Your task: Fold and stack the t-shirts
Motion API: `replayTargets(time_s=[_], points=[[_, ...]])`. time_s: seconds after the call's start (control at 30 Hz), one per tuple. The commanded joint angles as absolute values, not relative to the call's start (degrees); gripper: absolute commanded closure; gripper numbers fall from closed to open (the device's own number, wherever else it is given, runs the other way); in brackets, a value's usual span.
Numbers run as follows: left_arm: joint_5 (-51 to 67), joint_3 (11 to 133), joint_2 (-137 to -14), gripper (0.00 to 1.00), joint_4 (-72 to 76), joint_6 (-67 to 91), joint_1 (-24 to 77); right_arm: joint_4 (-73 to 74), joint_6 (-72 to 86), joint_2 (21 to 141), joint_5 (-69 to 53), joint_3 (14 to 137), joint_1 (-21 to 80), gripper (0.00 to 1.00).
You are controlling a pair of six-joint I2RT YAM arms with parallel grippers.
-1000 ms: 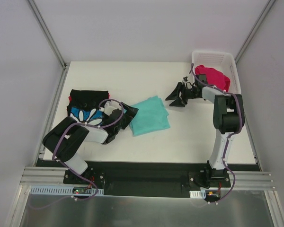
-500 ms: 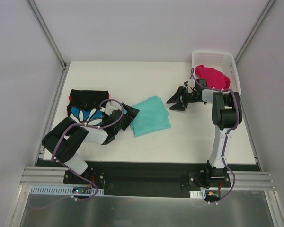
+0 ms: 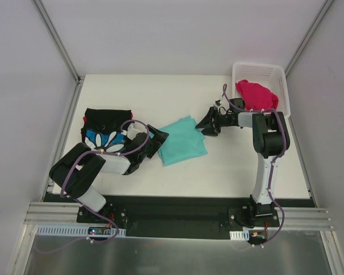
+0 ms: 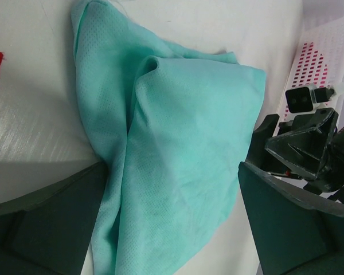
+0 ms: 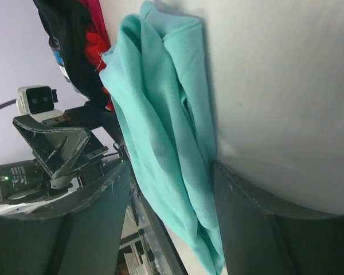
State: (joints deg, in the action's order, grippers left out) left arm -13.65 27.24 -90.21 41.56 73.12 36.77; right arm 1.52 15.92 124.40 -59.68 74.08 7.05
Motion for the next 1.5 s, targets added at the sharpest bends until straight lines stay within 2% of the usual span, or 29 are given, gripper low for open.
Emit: replayTargets(time_s=[0.0, 0.2, 0.63, 0.9, 0.97, 1.03, 1.2, 1.3, 1.33, 1.43, 1.47], points=[[-13.18, 26.81, -88.60, 0.01, 37.53, 73.74, 37.00, 0.97, 16.52, 124.63, -60.64, 70.40, 10.72, 0.38], [-12.92, 26.19, -86.84, 0.01, 36.74, 73.13, 36.39, 0.26, 17.84, 122.70, -59.77, 68.30, 13.88, 0.38], [-10.99, 27.59, -87.10, 0.01, 34.02, 73.04, 36.30, 1.75, 16.35, 119.62, -59.06, 68.29, 14.15, 0.41], [-9.93, 34.71, -85.17, 0.01, 13.66, 64.27, 36.30, 4.04, 14.33, 119.00, -59.15, 68.29, 14.06, 0.41], [-9.76, 34.98, -84.73, 0.01, 13.10, 61.80, 36.21, 4.13, 14.24, 118.57, -59.24, 68.29, 14.06, 0.41], [-9.23, 34.28, -84.38, 0.08, 11.69, 61.35, 36.21, 4.66, 14.06, 118.30, -59.33, 68.64, 14.06, 0.41], [-6.95, 33.40, -85.34, 0.15, 8.27, 62.84, 36.21, 7.64, 12.66, 117.86, -59.06, 70.31, 14.06, 0.41], [-6.59, 32.09, -84.99, 0.32, 7.56, 63.54, 36.21, 8.26, 12.30, 117.69, -58.71, 70.66, 14.06, 0.41], [-7.20, 31.73, -84.73, 0.51, 7.56, 63.89, 36.21, 8.35, 12.30, 117.60, -58.54, 70.75, 13.98, 0.41], [-7.56, 31.29, -83.85, 0.66, 7.47, 63.55, 36.12, 8.52, 12.30, 117.42, -58.62, 70.75, 13.98, 0.41], [-7.47, 31.29, -83.67, 0.68, 7.12, 63.37, 36.04, 8.70, 12.13, 117.42, -58.71, 70.93, 14.06, 0.41]])
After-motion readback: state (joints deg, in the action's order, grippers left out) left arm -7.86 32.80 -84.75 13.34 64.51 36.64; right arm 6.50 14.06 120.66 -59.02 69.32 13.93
